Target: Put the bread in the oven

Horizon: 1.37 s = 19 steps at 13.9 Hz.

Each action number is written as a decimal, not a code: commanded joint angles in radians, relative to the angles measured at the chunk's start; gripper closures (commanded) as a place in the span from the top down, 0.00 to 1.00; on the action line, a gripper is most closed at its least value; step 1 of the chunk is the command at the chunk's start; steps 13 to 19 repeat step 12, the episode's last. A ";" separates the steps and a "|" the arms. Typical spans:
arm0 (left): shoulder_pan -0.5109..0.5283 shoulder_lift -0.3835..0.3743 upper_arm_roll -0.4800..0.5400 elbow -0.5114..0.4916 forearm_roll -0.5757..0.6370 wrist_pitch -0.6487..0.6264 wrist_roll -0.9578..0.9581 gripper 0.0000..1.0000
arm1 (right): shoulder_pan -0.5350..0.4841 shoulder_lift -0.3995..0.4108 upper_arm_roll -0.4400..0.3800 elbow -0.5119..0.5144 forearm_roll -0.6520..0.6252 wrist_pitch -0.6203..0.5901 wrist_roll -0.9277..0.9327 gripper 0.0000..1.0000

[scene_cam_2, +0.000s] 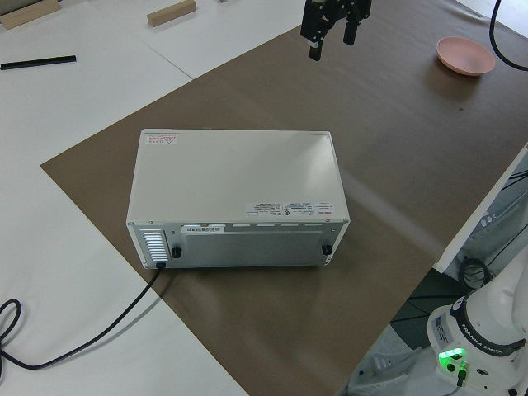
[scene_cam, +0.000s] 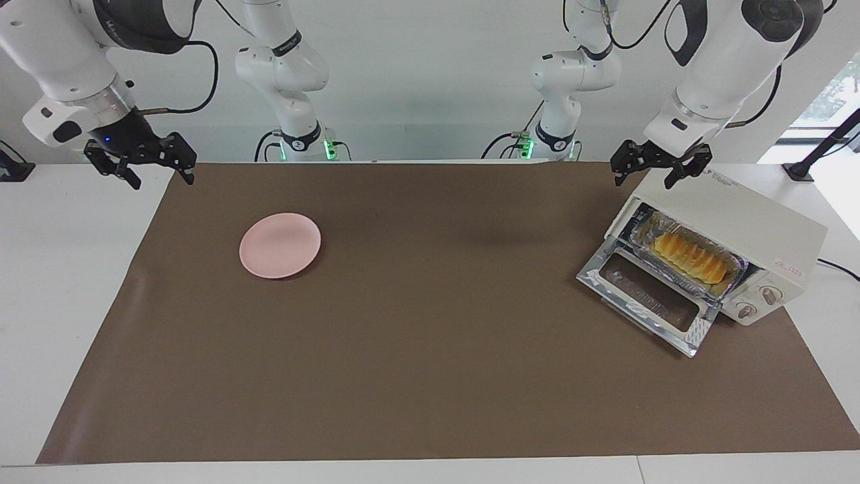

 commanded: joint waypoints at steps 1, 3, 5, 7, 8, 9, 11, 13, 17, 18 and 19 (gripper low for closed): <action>0.010 -0.035 -0.007 -0.037 -0.014 0.007 -0.015 1.00 | -0.011 -0.014 0.009 -0.008 -0.002 -0.010 -0.007 1.00; 0.010 -0.036 -0.007 -0.046 -0.014 0.030 -0.010 1.00 | -0.009 -0.014 0.009 -0.008 -0.002 -0.010 -0.007 1.00; 0.013 -0.038 -0.006 -0.048 -0.012 0.041 -0.007 1.00 | -0.011 -0.014 0.009 -0.010 -0.002 -0.010 -0.007 1.00; 0.014 -0.038 -0.006 -0.048 -0.011 0.041 -0.012 1.00 | -0.011 -0.014 0.009 -0.008 -0.002 -0.010 -0.007 1.00; 0.014 -0.036 -0.007 -0.031 -0.011 0.045 -0.012 1.00 | -0.011 -0.014 0.009 -0.008 -0.002 -0.010 -0.007 1.00; 0.017 -0.036 -0.007 -0.020 -0.009 0.038 -0.012 1.00 | -0.011 -0.014 0.009 -0.008 -0.002 -0.010 -0.007 1.00; 0.019 -0.047 -0.009 -0.034 -0.010 0.050 -0.004 1.00 | -0.011 -0.014 0.009 -0.010 -0.002 -0.010 -0.007 1.00; 0.019 -0.053 -0.009 -0.054 -0.011 0.065 -0.002 1.00 | -0.011 -0.014 0.009 -0.008 -0.002 -0.010 -0.007 1.00; 0.019 -0.053 -0.009 -0.054 -0.011 0.065 -0.002 1.00 | -0.011 -0.014 0.009 -0.008 -0.002 -0.010 -0.007 1.00; 0.019 -0.053 -0.009 -0.054 -0.011 0.065 -0.002 1.00 | -0.011 -0.014 0.009 -0.008 -0.002 -0.010 -0.007 1.00; 0.019 -0.053 -0.009 -0.054 -0.011 0.065 -0.002 1.00 | -0.011 -0.014 0.009 -0.008 -0.002 -0.010 -0.007 1.00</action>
